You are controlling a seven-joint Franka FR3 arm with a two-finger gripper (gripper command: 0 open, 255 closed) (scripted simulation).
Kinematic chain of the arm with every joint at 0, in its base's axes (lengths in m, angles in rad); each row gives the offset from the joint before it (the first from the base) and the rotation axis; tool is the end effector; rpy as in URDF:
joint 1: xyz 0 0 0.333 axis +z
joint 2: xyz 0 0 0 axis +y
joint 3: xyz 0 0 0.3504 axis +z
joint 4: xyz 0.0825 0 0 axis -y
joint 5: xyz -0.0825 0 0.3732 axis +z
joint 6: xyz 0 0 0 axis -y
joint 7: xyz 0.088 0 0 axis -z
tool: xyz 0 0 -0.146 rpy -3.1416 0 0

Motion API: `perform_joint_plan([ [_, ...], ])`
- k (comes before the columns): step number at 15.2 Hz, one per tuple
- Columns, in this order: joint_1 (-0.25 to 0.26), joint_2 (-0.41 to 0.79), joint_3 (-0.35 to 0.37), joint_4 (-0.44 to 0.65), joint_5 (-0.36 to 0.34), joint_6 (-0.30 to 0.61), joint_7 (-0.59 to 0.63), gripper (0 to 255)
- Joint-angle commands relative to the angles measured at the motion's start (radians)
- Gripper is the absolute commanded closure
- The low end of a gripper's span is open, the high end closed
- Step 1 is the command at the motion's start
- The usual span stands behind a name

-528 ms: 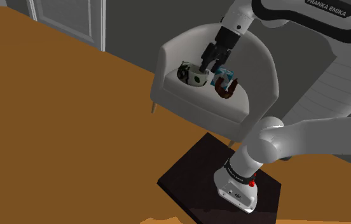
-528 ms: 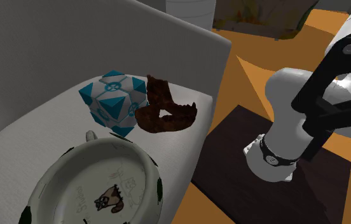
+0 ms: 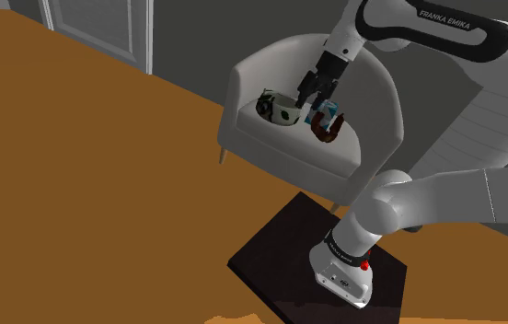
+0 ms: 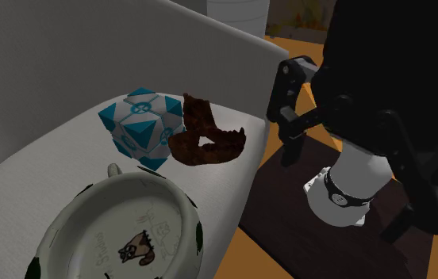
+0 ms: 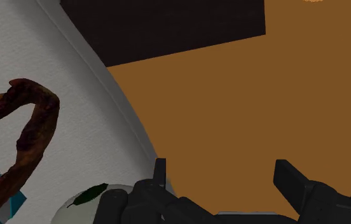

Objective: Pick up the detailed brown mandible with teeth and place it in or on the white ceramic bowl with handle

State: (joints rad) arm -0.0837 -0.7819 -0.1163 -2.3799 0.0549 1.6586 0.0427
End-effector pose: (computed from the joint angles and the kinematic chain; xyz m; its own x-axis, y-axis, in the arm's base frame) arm 0.2785 -0.0589 0.5707 0.9750 -0.2162 0.0506 -0.2076 -0.9684 -0.1386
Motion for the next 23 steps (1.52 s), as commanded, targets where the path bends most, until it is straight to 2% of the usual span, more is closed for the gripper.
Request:
perform_joint_plan([
  [1,-0.022,0.012,-0.035,-0.011,-0.021,0.013,-0.02,0],
  [15,-0.16,0.219,-0.311,0.015,-0.148,0.129,-0.191,0],
  [23,-0.161,0.228,-0.321,-0.081,-0.154,0.233,-0.192,0],
])
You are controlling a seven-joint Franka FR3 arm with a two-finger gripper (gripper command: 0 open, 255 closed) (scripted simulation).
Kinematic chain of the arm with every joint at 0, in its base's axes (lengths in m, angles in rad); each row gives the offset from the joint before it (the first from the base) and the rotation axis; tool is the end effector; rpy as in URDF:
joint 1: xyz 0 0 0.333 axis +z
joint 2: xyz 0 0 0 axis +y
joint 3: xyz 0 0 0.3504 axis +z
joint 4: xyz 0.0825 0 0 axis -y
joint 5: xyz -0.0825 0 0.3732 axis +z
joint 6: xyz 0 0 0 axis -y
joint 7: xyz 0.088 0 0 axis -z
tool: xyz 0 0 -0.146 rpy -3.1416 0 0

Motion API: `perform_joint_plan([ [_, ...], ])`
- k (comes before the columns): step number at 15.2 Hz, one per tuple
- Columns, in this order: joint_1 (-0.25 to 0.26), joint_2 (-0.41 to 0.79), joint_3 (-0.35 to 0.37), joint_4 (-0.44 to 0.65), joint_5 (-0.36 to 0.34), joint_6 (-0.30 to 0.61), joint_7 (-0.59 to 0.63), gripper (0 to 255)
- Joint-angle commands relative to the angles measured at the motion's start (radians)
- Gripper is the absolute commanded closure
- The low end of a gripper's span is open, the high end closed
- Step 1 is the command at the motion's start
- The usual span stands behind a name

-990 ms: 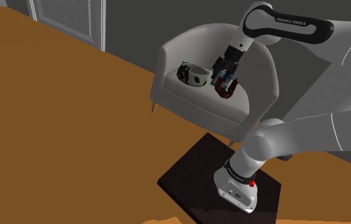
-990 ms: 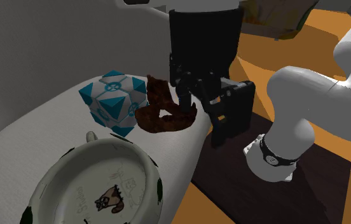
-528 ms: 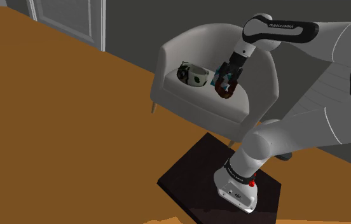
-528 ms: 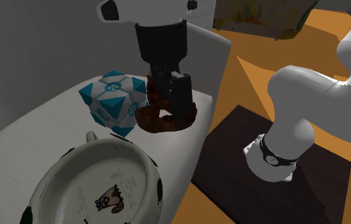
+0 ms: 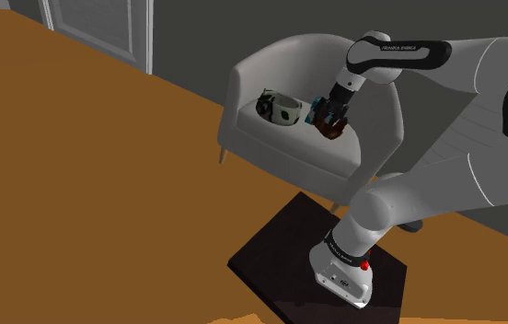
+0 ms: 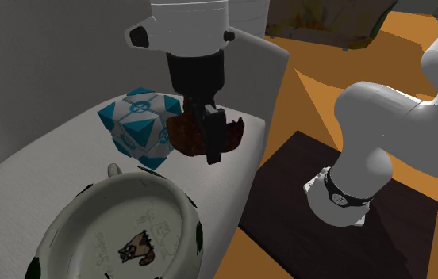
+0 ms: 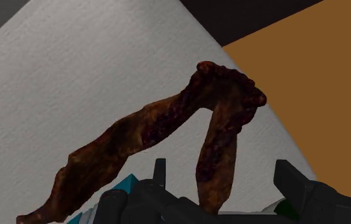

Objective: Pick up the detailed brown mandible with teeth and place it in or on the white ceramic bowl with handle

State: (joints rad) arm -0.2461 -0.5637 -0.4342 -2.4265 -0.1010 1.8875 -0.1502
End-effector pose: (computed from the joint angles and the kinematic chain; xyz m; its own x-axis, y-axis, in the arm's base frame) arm 0.2686 -0.2474 0.4797 0.9066 -0.4220 0.0075 -0.4175 -0.8992 -0.1312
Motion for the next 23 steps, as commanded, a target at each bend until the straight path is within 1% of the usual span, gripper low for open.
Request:
perform_joint_plan([
  [1,0.001,0.01,-0.003,-0.034,0.002,0.004,0.001,0],
  [8,-0.003,0.011,0.0,-0.034,0.004,0.005,-0.001,0],
  [9,-0.003,0.012,-0.002,-0.032,0.004,0.003,-0.003,255],
  [15,-0.01,0.0,-0.005,-0.042,-0.003,0.0,-0.007,255],
  [18,-0.003,0.011,0.0,-0.034,0.004,0.005,-0.001,255],
  [23,-0.001,-0.002,0.013,0.023,0.009,-0.065,0.007,255],
])
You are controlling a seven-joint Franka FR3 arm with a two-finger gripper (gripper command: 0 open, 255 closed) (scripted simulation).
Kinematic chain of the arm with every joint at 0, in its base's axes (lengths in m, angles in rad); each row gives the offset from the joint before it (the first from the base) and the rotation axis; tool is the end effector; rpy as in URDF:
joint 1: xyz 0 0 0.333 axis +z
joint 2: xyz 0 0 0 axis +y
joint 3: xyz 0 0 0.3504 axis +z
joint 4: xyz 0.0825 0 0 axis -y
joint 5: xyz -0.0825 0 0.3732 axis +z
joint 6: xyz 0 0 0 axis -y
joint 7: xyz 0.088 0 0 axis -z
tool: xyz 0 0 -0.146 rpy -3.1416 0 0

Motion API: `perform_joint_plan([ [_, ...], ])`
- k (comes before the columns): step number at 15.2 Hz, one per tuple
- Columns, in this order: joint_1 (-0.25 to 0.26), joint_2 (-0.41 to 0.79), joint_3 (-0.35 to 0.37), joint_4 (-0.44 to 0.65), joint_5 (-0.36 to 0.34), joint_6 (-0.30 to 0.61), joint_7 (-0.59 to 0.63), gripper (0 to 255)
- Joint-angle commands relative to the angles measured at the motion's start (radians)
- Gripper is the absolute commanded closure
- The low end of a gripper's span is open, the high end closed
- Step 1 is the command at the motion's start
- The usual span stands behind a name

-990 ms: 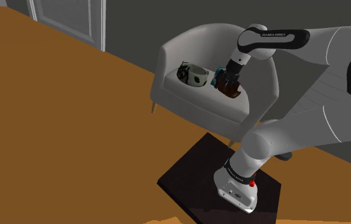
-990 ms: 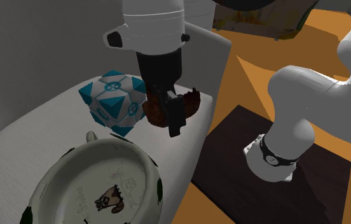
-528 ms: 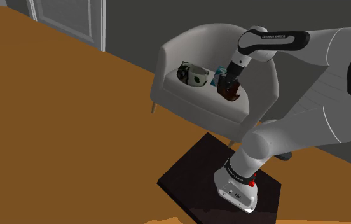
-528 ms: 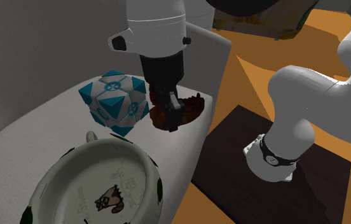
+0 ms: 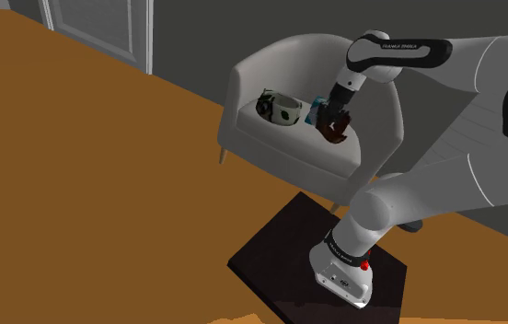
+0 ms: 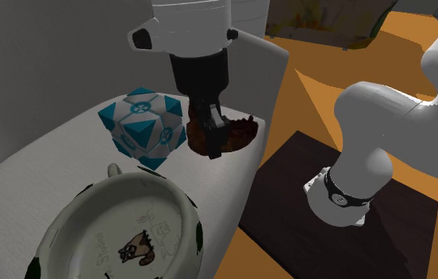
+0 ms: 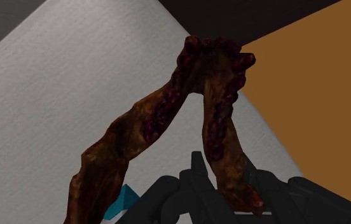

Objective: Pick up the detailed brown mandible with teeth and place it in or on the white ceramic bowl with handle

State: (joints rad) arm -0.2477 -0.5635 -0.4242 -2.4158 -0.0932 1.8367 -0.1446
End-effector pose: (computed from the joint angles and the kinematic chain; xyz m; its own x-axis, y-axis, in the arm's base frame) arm 0.2660 -0.2415 0.4813 0.9075 -0.4189 -0.0312 -0.4190 -0.8973 -0.1387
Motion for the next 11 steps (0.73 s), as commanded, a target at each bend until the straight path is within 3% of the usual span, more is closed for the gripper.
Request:
perform_joint_plan([
  [1,0.001,-0.004,0.005,0.024,0.002,-0.028,0.003,255],
  [11,0.009,-0.008,0.025,0.154,0.014,-0.162,0.014,255],
])
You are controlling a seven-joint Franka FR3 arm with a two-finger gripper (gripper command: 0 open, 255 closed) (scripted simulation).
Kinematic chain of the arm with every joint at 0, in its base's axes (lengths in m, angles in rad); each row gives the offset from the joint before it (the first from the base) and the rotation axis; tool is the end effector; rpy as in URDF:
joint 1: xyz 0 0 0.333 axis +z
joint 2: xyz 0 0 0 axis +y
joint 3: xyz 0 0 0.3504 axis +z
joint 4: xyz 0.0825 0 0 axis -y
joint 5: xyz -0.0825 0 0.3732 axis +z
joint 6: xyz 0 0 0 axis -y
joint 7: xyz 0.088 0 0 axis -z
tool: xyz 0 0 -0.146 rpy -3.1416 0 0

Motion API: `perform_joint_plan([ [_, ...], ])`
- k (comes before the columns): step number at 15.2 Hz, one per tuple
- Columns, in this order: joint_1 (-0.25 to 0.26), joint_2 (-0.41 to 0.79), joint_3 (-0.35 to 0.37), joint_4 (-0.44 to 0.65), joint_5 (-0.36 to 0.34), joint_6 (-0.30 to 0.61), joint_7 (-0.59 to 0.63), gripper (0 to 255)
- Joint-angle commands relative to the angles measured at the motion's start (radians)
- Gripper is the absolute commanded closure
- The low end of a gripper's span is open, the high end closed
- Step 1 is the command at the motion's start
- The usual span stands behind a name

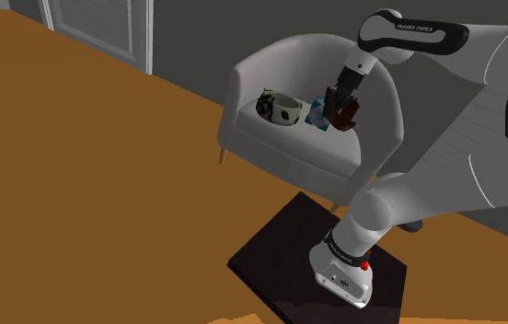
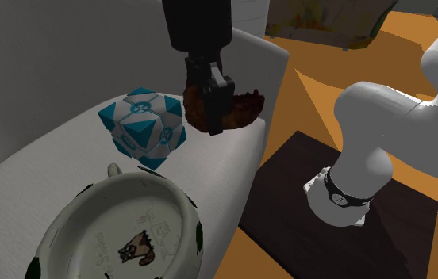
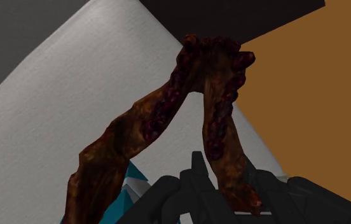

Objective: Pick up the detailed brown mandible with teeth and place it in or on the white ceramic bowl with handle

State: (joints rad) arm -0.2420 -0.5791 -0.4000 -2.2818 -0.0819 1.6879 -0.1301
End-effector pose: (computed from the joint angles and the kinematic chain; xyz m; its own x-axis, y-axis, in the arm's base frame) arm 0.2634 -0.2402 0.5372 0.9074 -0.4191 -0.0312 -0.4191 -0.8972 -0.1388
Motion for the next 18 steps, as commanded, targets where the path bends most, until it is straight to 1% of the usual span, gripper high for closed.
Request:
perform_joint_plan([
  [1,0.004,0.009,0.002,0.034,0.004,-0.026,0.001,255],
  [16,0.02,0.048,0.018,0.266,0.027,-0.219,0.01,255],
  [17,0.021,0.05,0.019,0.275,0.027,-0.225,0.01,255],
  [18,0.03,0.074,0.026,0.286,0.039,-0.213,0.023,255],
])
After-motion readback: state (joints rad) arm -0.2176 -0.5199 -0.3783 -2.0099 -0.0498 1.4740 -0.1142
